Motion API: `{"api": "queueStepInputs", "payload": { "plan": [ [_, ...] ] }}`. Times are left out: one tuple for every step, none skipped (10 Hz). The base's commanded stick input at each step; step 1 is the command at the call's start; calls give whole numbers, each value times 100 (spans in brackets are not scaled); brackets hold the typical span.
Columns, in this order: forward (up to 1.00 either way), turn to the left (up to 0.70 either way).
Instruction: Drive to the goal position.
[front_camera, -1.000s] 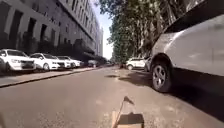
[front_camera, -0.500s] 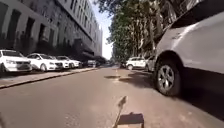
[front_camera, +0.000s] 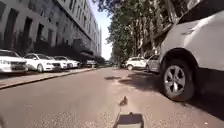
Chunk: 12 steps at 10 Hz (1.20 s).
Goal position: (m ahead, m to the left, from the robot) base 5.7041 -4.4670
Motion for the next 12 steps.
{"api": "queueStepInputs", "payload": {
  "plan": [
    [70,0],
    [70,0],
    [70,0],
    [70,0],
    [70,0],
    [70,0],
    [70,0],
    [70,0],
    [70,0],
    [70,0],
    [70,0],
    [70,0]
  ]
}}
